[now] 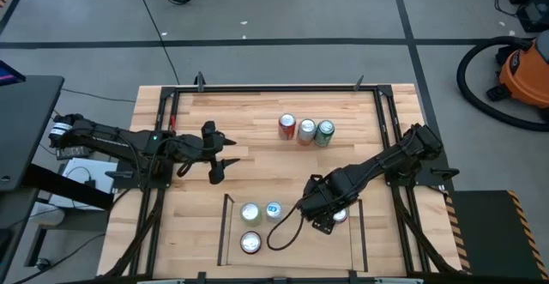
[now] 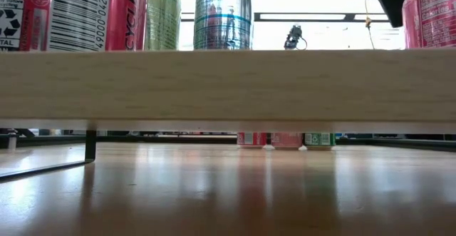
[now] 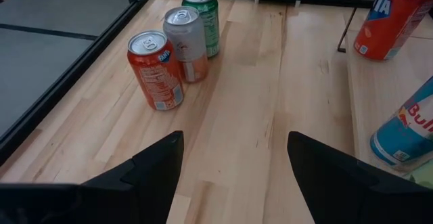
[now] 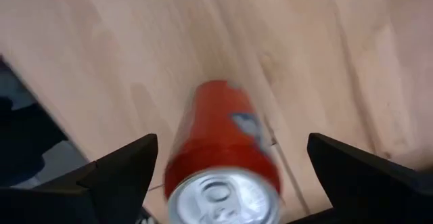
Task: Place canned beverage on shelf
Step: Put the right orange soda can on the shelf, then put the green soda can on the shelf
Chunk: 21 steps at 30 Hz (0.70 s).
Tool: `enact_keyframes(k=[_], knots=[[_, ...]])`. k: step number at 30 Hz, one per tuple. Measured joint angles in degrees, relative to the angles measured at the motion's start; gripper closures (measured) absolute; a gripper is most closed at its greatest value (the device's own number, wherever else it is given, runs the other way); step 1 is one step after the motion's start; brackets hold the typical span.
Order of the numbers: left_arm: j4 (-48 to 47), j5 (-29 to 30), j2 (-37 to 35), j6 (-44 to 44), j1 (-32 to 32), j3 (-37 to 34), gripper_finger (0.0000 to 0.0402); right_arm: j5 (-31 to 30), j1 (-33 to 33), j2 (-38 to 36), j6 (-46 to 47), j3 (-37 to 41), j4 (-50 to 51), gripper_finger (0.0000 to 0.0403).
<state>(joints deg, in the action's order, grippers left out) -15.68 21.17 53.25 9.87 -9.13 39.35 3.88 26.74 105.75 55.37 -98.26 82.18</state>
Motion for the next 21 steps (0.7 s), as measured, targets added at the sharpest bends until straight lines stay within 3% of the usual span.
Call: enact_keyframes(k=[10, 21], knots=[[0.0, 0.0, 0.0, 0.0, 0.0, 0.0, 0.0127, 1.9, 1.8, 0.0, -1.4, 0.0, -2.9, 0.0025], [0.0, 0.0, 0.0, 0.5, 0.0, 0.0, 0.0127, -7.7, -1.4, 0.0, -8.0, 0.0, -1.2, 0.0028]])
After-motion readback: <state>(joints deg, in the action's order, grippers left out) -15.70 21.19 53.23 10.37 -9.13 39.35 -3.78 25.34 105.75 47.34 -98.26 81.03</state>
